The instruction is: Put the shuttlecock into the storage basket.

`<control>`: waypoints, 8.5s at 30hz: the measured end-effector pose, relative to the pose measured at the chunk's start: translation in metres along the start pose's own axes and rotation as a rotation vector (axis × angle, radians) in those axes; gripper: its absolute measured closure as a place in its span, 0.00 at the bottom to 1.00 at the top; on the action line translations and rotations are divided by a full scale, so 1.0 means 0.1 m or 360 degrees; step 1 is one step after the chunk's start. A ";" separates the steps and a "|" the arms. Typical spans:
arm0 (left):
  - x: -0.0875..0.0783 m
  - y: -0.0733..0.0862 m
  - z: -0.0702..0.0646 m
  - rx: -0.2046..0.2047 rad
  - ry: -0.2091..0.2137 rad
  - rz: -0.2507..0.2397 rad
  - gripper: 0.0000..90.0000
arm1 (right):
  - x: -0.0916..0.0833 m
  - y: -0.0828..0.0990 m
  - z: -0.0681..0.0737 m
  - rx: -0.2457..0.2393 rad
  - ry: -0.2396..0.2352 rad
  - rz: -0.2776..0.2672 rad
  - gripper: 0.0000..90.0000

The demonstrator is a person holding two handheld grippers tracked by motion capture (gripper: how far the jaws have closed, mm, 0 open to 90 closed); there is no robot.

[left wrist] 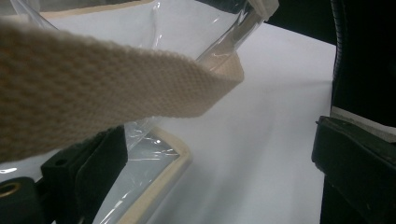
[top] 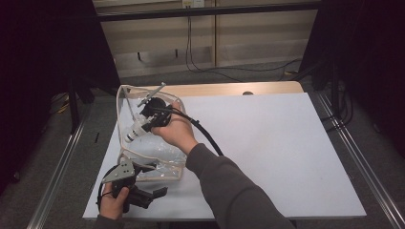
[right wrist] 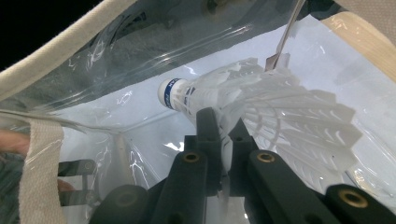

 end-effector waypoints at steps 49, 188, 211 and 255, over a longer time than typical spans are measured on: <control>0.00 0.00 0.00 0.0004 0.0007 -0.0007 0.04 | 0.29 -0.02 0.10 -0.0015 0.0015 0.0108 1.00; 0.00 0.01 -0.02 0.0023 -0.0004 0.0008 0.04 | -0.36 0.19 0.23 0.0032 -0.0036 0.0044 0.10; 0.00 0.02 -0.02 0.0018 -0.0008 0.0020 0.04 | -0.72 0.42 0.21 -0.0005 -0.0118 0.0005 0.05; 0.01 0.01 -0.04 0.0016 -0.0026 0.0020 0.04 | -1.36 1.09 -0.01 0.0037 -0.0124 -0.0200 0.04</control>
Point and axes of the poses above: each handheld gripper's, and its own axes: x roughly forward along the jaws, y roughly out of its underside, z roughly to its left, the point moved 5 cm from there along x, roughly forward along the jaws, and after that the axes turned 5 degrees about -y, right-handed, at the moved point
